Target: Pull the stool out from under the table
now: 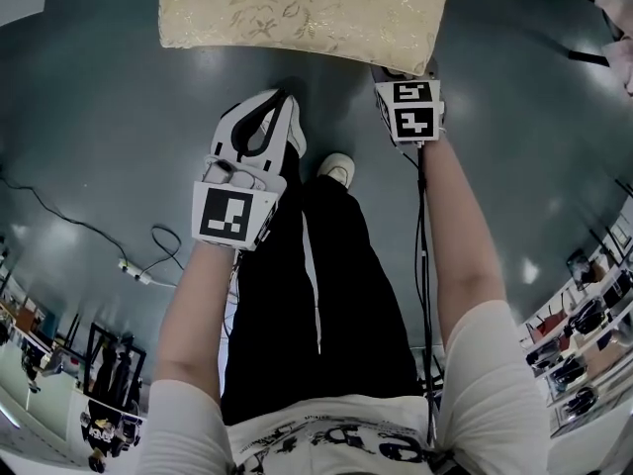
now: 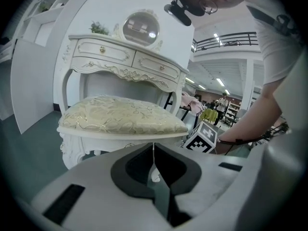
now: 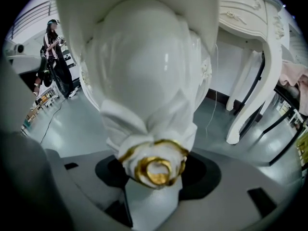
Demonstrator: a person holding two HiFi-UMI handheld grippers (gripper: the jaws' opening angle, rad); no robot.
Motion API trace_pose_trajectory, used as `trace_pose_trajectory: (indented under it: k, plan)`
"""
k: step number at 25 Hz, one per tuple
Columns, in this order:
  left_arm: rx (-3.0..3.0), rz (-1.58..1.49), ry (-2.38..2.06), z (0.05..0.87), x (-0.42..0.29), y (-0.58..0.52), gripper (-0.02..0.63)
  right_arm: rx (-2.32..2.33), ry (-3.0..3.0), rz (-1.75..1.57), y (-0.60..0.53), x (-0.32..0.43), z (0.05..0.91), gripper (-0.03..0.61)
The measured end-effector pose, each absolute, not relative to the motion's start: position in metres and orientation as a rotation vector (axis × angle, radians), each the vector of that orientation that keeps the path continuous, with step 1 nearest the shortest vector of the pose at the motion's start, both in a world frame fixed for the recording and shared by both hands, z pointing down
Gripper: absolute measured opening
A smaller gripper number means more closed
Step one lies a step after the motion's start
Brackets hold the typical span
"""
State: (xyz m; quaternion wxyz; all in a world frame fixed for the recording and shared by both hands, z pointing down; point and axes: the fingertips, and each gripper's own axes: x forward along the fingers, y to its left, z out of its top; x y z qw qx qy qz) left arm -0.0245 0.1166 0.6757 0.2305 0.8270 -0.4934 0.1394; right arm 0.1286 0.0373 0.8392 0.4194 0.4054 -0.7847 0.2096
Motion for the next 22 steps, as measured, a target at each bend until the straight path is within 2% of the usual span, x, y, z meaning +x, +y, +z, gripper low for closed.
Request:
trace_pose_trajectory:
  k: [4,10,18,22]
  plan:
    - [2.269,0.386,-1.375,0.671,-0.024,0.120,0.017,1.094,-1.920,0.532,0.042,0.134,0.826,0.276]
    - [2.267,0.378,-1.376,0.645,-0.011,0.138,0.017,1.185,-1.840,0.592,0.074,0.155,0.785,0.264]
    - [2.281,0.384,-1.371,0.585,-0.004,0.146,0.017,1.256,-1.842,0.645,0.107,0.161,0.705,0.049]
    - [2.281,0.387,-1.367,0.543,-0.009,0.144,0.017,1.342,-1.869,0.614,0.104,0.158,0.642,0.023]
